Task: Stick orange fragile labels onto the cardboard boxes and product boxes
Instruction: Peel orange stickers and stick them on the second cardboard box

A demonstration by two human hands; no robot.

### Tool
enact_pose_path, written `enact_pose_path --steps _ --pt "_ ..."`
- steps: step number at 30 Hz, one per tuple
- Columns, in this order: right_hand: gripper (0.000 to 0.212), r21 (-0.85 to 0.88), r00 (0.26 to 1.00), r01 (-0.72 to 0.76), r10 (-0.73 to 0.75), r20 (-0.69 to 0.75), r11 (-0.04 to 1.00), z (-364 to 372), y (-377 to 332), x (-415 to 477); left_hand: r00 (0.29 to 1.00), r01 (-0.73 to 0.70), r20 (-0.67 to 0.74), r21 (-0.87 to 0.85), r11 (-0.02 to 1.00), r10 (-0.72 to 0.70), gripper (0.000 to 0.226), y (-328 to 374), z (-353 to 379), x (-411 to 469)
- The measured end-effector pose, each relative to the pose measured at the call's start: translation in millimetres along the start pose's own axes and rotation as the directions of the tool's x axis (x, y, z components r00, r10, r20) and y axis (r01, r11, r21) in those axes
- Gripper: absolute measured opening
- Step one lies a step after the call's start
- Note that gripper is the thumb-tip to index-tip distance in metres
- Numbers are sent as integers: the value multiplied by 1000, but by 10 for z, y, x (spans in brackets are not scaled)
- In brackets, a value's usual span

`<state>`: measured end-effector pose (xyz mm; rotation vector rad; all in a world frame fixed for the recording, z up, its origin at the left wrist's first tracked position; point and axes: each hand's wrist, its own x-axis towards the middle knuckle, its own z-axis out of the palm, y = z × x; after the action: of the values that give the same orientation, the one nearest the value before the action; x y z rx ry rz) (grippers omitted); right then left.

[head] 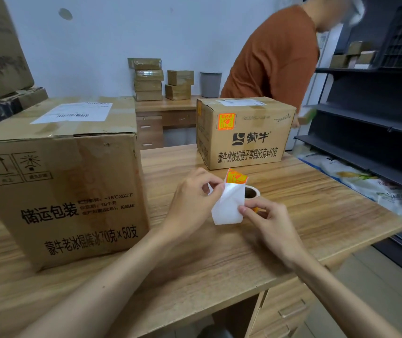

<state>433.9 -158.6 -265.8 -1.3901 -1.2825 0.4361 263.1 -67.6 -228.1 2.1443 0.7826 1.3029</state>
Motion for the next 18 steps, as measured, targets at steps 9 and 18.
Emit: enact_pose_path --steps 9,18 --pt "20 -1 999 -51 51 -17 999 -25 -38 -11 968 220 -84 -160 962 -236 12 93 -138 95" --pt "15 -37 994 -101 100 -34 994 -12 -11 9 960 224 -119 -204 953 -252 23 38 -226 122"
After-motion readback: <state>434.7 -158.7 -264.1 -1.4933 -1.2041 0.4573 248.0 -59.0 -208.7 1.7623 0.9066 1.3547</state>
